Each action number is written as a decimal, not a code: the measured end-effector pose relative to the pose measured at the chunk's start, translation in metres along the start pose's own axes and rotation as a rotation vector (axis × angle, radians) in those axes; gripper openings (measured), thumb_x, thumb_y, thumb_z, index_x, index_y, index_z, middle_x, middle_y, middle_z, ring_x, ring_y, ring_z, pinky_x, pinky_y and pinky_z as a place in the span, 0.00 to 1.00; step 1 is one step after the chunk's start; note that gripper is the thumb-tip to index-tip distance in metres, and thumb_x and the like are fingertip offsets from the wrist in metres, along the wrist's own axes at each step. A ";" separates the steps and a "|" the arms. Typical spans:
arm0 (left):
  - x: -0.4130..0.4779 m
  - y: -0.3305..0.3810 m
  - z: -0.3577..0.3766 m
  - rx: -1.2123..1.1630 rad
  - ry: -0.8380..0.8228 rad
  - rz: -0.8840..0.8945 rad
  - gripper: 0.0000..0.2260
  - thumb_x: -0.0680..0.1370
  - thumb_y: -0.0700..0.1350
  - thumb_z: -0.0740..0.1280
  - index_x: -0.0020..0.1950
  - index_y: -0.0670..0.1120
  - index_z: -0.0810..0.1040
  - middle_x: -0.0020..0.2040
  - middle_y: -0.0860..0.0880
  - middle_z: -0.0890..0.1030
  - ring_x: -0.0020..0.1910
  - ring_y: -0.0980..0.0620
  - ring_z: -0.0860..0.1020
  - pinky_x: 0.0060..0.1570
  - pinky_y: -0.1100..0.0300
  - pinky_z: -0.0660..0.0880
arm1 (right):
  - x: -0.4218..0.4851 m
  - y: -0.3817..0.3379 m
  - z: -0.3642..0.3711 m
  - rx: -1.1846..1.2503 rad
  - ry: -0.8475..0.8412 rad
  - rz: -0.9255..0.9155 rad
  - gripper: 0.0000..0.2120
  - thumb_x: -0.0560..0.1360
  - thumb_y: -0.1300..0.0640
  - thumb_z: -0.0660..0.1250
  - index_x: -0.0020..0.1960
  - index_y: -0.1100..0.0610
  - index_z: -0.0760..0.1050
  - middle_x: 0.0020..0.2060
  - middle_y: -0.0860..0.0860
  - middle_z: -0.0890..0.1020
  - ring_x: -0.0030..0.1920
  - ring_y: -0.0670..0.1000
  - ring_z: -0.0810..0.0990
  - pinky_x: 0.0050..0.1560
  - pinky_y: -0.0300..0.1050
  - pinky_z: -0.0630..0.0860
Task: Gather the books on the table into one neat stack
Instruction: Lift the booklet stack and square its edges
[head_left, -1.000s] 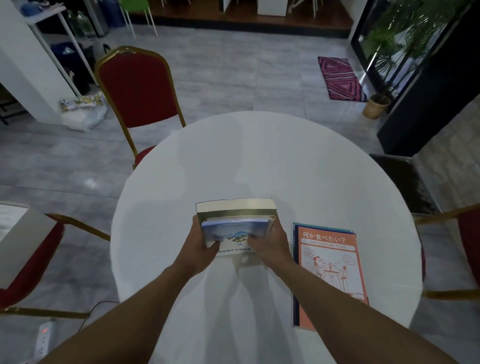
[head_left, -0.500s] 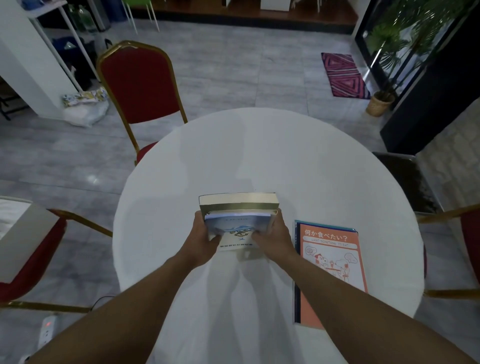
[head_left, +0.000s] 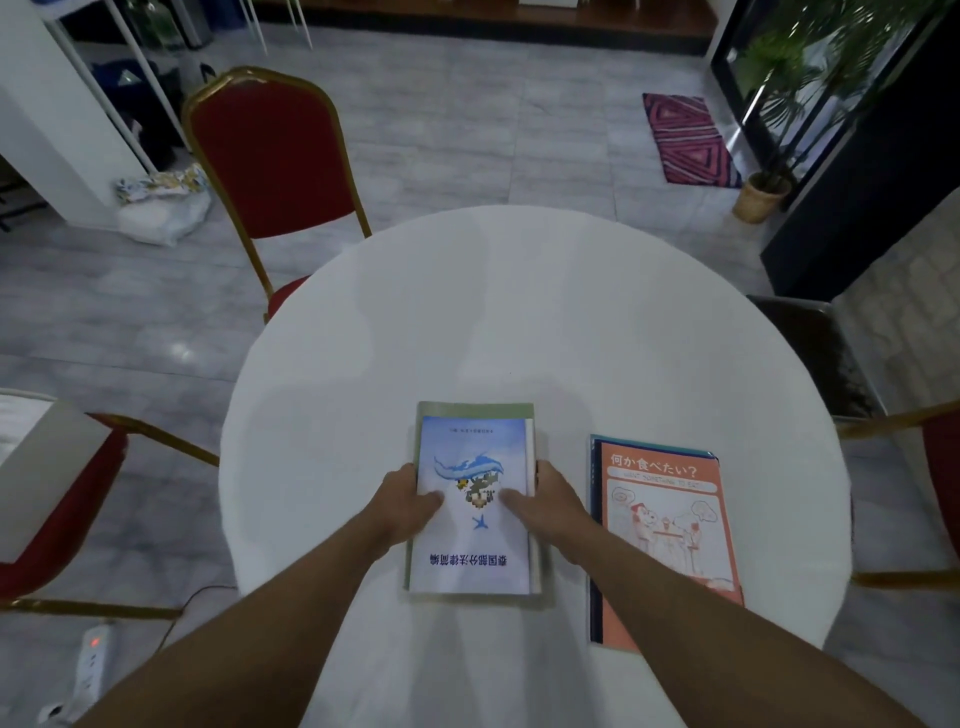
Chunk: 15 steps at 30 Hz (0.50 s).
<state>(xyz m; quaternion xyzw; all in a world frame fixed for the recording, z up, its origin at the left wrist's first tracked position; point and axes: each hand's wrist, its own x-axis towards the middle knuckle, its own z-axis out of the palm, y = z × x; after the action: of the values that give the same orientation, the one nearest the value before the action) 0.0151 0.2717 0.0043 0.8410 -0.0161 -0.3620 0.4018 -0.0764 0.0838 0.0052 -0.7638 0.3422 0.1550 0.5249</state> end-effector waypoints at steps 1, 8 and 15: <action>0.001 -0.004 0.003 0.026 -0.005 -0.028 0.17 0.78 0.42 0.65 0.65 0.39 0.72 0.63 0.41 0.77 0.56 0.42 0.80 0.56 0.44 0.79 | 0.000 0.004 0.004 -0.012 0.008 0.018 0.24 0.78 0.53 0.70 0.70 0.58 0.69 0.65 0.55 0.80 0.64 0.57 0.79 0.67 0.56 0.76; 0.003 -0.025 0.018 0.323 -0.010 -0.117 0.24 0.79 0.50 0.63 0.71 0.39 0.66 0.71 0.38 0.60 0.71 0.40 0.64 0.71 0.53 0.65 | 0.007 0.023 0.016 -0.132 0.029 0.096 0.27 0.74 0.48 0.74 0.67 0.61 0.72 0.64 0.58 0.77 0.62 0.57 0.79 0.60 0.51 0.79; 0.009 -0.021 0.016 0.465 -0.058 -0.135 0.28 0.80 0.52 0.61 0.74 0.38 0.59 0.71 0.37 0.60 0.69 0.38 0.67 0.69 0.49 0.67 | 0.014 0.024 0.014 -0.195 -0.018 0.115 0.28 0.76 0.47 0.72 0.68 0.62 0.71 0.65 0.58 0.76 0.62 0.57 0.78 0.54 0.46 0.76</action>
<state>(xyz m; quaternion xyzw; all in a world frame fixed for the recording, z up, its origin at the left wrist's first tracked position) 0.0060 0.2726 -0.0221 0.8992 -0.0546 -0.3987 0.1716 -0.0815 0.0867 -0.0256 -0.7888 0.3640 0.2242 0.4416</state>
